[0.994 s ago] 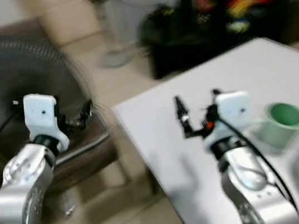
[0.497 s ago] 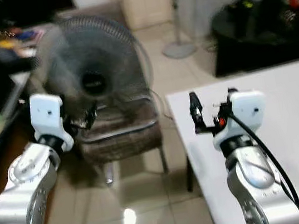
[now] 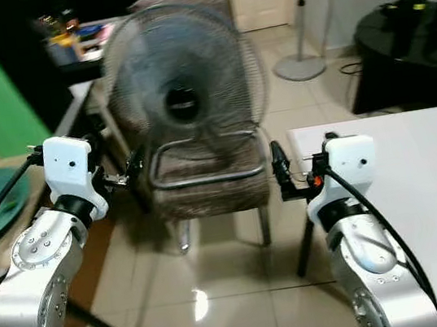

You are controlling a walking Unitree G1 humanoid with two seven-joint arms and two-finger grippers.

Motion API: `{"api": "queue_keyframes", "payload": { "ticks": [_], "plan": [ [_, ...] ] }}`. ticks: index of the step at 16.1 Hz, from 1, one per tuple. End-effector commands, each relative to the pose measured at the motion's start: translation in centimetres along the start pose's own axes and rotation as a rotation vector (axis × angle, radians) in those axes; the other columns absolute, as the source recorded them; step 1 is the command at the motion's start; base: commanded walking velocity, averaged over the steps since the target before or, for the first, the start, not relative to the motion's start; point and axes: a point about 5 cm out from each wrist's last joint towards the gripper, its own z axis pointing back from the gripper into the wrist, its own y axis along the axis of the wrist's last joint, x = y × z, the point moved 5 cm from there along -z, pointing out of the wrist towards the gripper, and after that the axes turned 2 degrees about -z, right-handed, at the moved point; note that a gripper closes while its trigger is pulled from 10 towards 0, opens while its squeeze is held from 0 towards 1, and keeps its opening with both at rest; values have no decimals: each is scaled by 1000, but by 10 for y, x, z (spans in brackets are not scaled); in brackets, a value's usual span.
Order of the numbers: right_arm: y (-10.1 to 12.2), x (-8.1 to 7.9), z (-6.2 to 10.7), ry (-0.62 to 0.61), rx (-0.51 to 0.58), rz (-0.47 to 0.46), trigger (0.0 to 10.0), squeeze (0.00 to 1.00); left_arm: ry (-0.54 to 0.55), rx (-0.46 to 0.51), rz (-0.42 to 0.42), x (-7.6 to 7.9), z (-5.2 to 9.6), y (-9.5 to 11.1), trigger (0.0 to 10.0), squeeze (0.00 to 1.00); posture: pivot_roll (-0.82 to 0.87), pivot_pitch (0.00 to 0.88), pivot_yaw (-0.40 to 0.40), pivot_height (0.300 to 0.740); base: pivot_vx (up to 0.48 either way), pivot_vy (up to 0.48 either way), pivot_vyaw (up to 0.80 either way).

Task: Setting the table

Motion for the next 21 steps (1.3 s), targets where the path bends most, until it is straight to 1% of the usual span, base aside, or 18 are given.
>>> {"api": "queue_keyframes", "payload": {
  "ticks": [1,2,4,12,15,21],
  "plan": [
    [-3,-8,-2,35,-16,-26,10000,1000,14,-7,-12,-6,1,0,10000,0,41,0,61,740,0,274,0],
    [-7,-10,-2,34,-39,-46,10000,0,11,-10,-15,-7,1,0,10000,0,42,0,62,740,0,270,0],
    [-11,-7,-4,7,-64,-61,10000,0,7,-12,-16,-7,0,0,10000,0,41,0,67,740,0,274,0],
    [-12,-4,-4,-4,-64,-66,10000,0,-3,-17,-12,-6,-1,-1,10000,0,35,0,68,740,0,304,0],
    [-15,-8,-5,21,-88,-77,10000,0,-12,-19,-16,-5,0,-2,10000,0,35,0,68,740,0,330,0],
    [-18,-14,-4,47,-101,-99,10000,0,-23,-18,-22,-5,3,-2,10000,0,46,0,59,740,0,327,0]
  ]
}}
